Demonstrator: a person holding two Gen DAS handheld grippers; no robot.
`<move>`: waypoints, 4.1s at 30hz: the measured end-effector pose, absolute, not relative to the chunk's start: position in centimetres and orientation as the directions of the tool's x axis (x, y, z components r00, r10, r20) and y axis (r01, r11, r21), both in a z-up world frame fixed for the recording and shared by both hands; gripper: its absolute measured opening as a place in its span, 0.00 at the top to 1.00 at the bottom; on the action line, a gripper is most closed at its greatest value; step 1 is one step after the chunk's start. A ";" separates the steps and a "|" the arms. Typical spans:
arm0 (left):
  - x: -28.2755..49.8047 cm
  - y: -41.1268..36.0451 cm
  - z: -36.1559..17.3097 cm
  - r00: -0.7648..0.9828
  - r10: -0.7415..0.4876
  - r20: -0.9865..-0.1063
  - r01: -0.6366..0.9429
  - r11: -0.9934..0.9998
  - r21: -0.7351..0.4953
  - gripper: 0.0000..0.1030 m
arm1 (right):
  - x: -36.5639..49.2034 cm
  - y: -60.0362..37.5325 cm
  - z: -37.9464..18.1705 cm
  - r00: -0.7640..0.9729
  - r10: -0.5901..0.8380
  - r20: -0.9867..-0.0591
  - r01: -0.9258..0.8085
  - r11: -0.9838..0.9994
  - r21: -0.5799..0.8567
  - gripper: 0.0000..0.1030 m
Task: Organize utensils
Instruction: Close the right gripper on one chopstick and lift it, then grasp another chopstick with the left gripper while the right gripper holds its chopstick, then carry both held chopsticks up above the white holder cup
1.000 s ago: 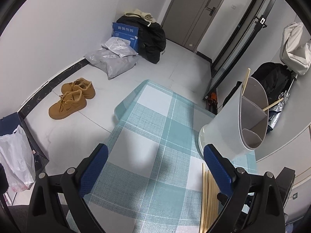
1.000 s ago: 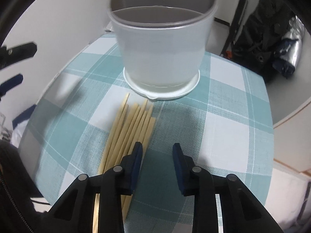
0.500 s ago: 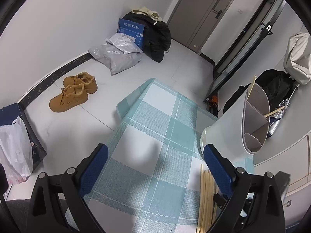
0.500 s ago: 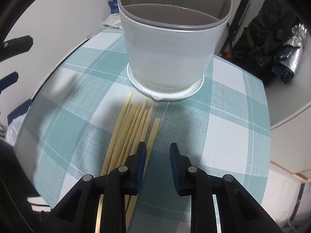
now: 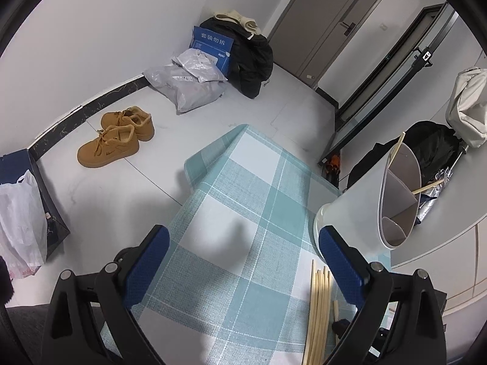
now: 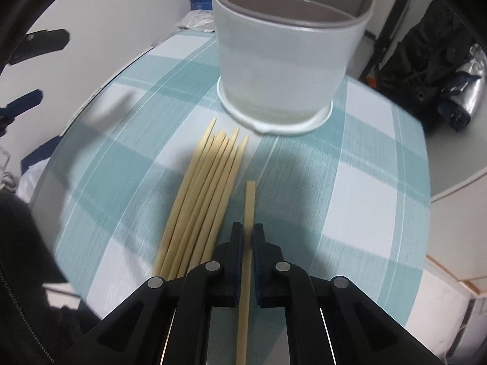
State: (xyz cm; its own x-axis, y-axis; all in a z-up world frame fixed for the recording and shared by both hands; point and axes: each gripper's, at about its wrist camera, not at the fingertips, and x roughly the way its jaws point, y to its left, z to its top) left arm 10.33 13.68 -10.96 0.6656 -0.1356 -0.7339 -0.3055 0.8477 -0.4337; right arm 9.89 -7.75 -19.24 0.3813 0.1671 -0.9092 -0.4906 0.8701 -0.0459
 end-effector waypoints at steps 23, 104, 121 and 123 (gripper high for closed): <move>11.8 7.0 -13.7 0.509 -0.208 -0.835 -0.093 0.951 -0.294 0.07 | 15.0 -13.2 -15.2 0.446 0.459 -0.768 -0.334 0.882 0.333 0.95; 7.5 1.3 -4.2 0.747 -0.271 -0.607 0.188 0.962 -0.199 1.00 | 5.8 -21.3 -8.4 0.751 0.510 -0.419 -0.304 0.831 0.466 0.95; 6.1 0.5 -1.9 0.724 -0.265 -0.637 0.221 0.964 -0.150 1.00 | 5.5 -18.6 -6.1 0.746 0.488 -0.453 -0.323 0.860 0.395 0.95; 6.4 0.5 -1.5 0.718 -0.273 -0.641 0.221 0.962 -0.162 1.00 | 5.5 -18.7 -5.6 0.751 0.488 -0.445 -0.324 0.859 0.395 0.95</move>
State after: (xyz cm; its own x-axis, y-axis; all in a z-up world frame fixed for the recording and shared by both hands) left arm 6.39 0.46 -1.54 0.7176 -0.2728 -0.6408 0.2210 0.9617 -0.1619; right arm 5.53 -18.70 -5.60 0.7507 0.4879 -0.4453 -0.3242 0.8595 0.3951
